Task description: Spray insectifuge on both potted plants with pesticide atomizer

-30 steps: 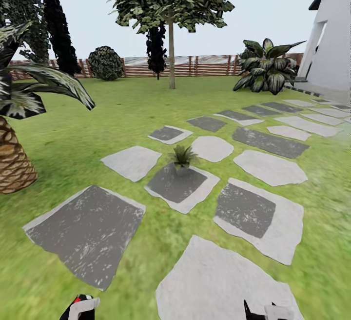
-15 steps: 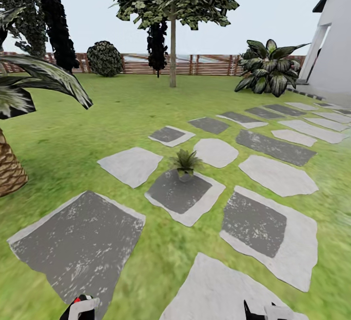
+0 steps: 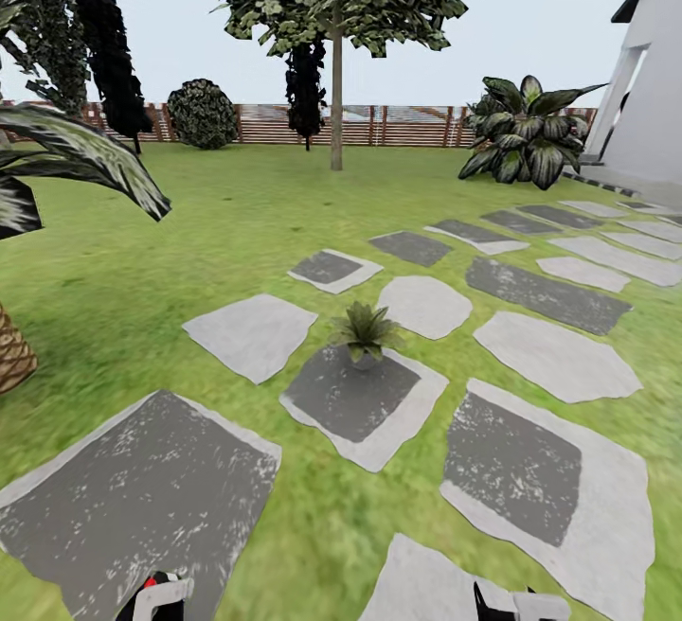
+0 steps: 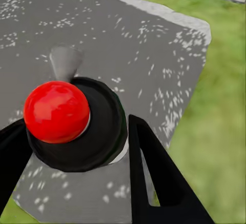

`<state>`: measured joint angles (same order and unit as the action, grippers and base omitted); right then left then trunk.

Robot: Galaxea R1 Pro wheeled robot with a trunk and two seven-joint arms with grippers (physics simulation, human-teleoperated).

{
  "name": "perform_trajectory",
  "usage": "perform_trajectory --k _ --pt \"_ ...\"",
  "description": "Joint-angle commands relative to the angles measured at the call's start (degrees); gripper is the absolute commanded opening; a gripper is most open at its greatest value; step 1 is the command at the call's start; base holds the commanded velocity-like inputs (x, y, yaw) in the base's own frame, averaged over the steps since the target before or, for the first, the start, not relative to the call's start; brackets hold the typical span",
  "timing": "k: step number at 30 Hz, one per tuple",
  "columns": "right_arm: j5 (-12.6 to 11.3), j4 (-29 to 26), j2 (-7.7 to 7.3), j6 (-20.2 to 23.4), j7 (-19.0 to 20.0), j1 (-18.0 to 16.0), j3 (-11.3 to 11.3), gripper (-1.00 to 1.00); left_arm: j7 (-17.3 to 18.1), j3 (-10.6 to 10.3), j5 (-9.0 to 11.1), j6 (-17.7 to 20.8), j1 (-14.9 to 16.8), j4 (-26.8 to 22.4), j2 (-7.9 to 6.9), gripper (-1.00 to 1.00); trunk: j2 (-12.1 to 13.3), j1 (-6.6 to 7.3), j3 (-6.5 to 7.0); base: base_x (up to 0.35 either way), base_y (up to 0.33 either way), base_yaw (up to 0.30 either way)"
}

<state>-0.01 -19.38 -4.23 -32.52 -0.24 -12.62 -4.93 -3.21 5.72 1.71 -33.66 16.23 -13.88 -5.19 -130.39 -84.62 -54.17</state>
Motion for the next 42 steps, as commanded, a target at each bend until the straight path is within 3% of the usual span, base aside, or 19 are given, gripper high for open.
perform_trajectory --k 1,42 --pt "0.01 0.04 0.01 -0.17 -0.02 -0.03 -0.08 1.00 -0.04 -0.01 0.15 -0.18 0.03 0.05 0.00 -1.00 -0.02 -0.02 -0.05 0.335 0.002 0.000" --pt "-0.06 -0.27 -0.25 -0.26 -0.03 -0.03 -0.29 1.00 -0.04 0.07 0.21 -0.18 0.03 -0.01 -0.29 -1.00 -0.02 -0.02 -0.05 0.335 -0.010 0.000"
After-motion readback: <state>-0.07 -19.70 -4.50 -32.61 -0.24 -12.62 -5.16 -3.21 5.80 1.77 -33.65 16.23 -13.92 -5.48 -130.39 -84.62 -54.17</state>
